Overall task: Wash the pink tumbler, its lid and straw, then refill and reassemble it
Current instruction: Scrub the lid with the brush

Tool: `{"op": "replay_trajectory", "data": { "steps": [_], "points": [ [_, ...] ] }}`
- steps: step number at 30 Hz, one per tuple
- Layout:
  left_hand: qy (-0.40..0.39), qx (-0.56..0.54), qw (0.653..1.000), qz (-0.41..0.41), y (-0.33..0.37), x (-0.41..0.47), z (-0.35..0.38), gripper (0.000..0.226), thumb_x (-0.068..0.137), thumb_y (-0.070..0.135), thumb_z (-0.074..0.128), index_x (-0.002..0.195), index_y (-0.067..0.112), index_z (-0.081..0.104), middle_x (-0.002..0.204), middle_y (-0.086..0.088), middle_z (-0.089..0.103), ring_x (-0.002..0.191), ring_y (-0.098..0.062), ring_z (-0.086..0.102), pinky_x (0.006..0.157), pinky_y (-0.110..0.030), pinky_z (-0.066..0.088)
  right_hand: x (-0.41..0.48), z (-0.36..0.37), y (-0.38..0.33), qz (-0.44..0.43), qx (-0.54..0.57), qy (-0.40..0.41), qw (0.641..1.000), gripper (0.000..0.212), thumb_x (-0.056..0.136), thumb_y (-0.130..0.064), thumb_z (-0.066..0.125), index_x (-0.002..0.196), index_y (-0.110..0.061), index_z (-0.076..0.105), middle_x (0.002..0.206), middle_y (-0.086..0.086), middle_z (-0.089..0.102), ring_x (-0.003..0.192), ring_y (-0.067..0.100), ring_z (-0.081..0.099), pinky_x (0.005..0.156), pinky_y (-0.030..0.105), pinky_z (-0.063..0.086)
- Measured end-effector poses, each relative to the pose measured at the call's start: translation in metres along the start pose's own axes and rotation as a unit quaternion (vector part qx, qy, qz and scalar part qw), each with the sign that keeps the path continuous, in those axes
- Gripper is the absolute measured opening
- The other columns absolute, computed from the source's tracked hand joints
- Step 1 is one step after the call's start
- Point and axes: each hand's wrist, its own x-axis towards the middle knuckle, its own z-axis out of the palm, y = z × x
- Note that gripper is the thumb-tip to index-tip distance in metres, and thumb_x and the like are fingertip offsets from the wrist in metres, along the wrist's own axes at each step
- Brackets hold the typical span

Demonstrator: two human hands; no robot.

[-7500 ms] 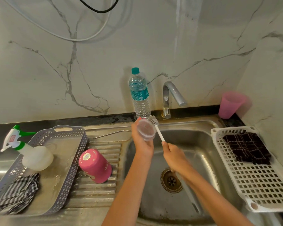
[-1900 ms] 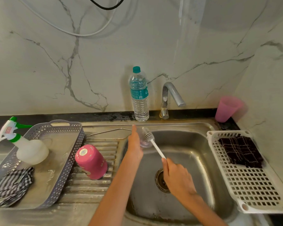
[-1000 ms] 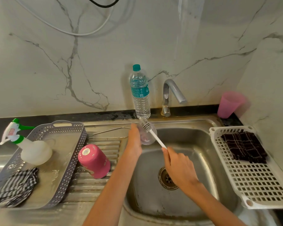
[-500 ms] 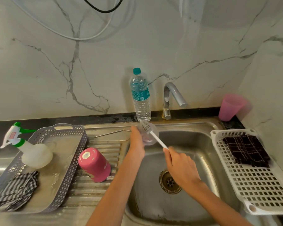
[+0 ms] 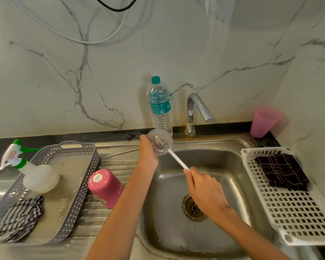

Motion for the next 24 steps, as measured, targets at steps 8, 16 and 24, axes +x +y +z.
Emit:
{"op": "replay_trajectory", "data": {
  "steps": [8,16,24],
  "points": [
    [-0.005,-0.091,0.996,0.014,-0.038,-0.03,0.021,0.033,0.102,0.03,0.03,0.091,0.015,0.058,0.085,-0.007,0.06,0.079,-0.018,0.058,0.067,-0.028,0.05,0.016,0.007,-0.02,0.072,0.12,0.04,0.989,0.044,0.1,-0.046,0.016,0.093,-0.016,0.048,0.069,0.008,0.06,0.066,0.03,0.061,0.065,0.048,0.053],
    [0.002,-0.062,0.997,0.053,-0.033,-0.006,0.01,0.035,0.101,0.034,0.029,0.101,0.014,0.058,0.09,-0.009,0.061,0.092,-0.023,0.058,0.078,-0.033,0.049,0.0,0.004,-0.005,0.065,0.099,0.003,0.993,0.042,0.101,-0.048,0.018,0.088,-0.02,0.046,0.065,0.003,0.059,0.064,0.028,0.06,0.063,0.046,0.051],
    [0.018,-0.118,0.992,0.048,-0.009,-0.005,0.016,0.031,0.102,0.033,0.03,0.112,0.014,0.052,0.097,-0.007,0.056,0.088,-0.019,0.054,0.084,-0.035,0.048,-0.001,0.013,-0.022,0.102,0.198,0.018,0.975,0.043,0.1,-0.05,0.022,0.083,-0.02,0.047,0.066,0.006,0.058,0.063,0.029,0.058,0.062,0.046,0.051]
  ]
}}
